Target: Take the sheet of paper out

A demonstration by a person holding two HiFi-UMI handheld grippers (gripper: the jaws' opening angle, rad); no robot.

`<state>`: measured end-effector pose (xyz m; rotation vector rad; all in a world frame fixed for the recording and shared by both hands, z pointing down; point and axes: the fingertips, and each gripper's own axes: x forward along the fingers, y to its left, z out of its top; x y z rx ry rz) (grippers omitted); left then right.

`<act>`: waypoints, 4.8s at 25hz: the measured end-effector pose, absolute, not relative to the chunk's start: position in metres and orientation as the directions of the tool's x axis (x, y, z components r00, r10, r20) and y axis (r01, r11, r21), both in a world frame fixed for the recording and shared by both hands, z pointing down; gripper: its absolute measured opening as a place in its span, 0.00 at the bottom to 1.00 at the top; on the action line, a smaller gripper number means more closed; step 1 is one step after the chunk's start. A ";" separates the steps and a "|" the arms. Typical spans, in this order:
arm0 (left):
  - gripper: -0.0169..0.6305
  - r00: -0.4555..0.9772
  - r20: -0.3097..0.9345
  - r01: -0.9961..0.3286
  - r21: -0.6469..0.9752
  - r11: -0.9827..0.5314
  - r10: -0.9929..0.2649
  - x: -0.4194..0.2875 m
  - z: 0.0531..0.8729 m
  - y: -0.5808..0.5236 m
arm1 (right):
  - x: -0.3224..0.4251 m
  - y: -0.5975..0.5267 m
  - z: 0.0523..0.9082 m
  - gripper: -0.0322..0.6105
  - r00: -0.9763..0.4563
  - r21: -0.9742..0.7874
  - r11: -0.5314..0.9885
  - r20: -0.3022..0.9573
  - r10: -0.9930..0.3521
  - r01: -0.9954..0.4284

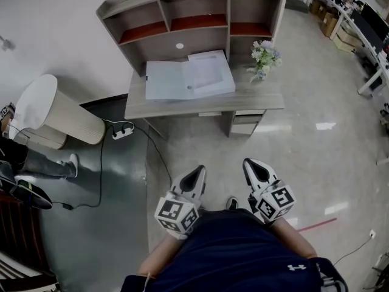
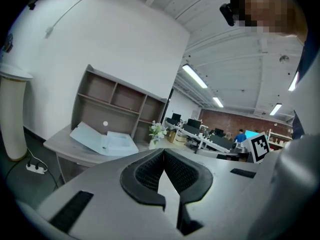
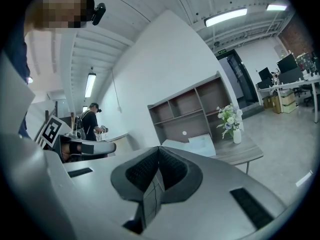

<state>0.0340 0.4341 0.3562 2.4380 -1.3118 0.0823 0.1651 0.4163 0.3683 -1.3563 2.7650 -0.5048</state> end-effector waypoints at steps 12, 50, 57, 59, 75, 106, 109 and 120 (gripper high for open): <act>0.05 0.521 0.278 -0.842 0.323 -0.432 -0.807 0.069 0.372 0.431 | 0.194 0.404 0.387 0.06 -0.677 -0.344 0.602 0.163 -0.718 -0.720; 0.05 0.648 0.241 -0.734 0.451 -0.508 -0.723 -0.079 0.393 0.182 | 0.047 0.181 0.400 0.06 -0.570 -0.284 0.499 0.291 -0.768 -0.818; 0.05 0.657 0.258 -0.728 0.460 -0.509 -0.708 -0.076 0.400 0.159 | 0.052 0.164 0.411 0.06 -0.557 -0.302 0.475 0.314 -0.769 -0.827; 0.05 0.654 0.258 -0.731 0.456 -0.507 -0.711 -0.074 0.400 0.151 | 0.054 0.155 0.414 0.06 -0.557 -0.307 0.473 0.313 -0.769 -0.826; 0.05 0.586 0.275 -0.785 0.428 -0.448 -0.762 -0.058 0.393 0.046 | 0.065 0.032 0.406 0.06 -0.634 -0.332 0.547 0.277 -0.722 -0.768; 0.05 0.449 0.418 -0.884 0.336 -0.325 -0.790 -0.044 0.455 -0.112 | 0.115 -0.110 0.441 0.06 -0.683 -0.405 0.558 0.307 -0.663 -0.724; 0.05 0.465 0.434 -0.874 0.366 -0.321 -0.771 -0.053 0.475 -0.126 | 0.113 -0.118 0.453 0.06 -0.664 -0.410 0.531 0.330 -0.671 -0.741; 0.25 0.584 0.560 -0.795 0.541 -0.275 -0.587 -0.054 0.581 -0.172 | 0.109 -0.129 0.480 0.06 -0.594 -0.412 0.443 0.393 -0.702 -0.796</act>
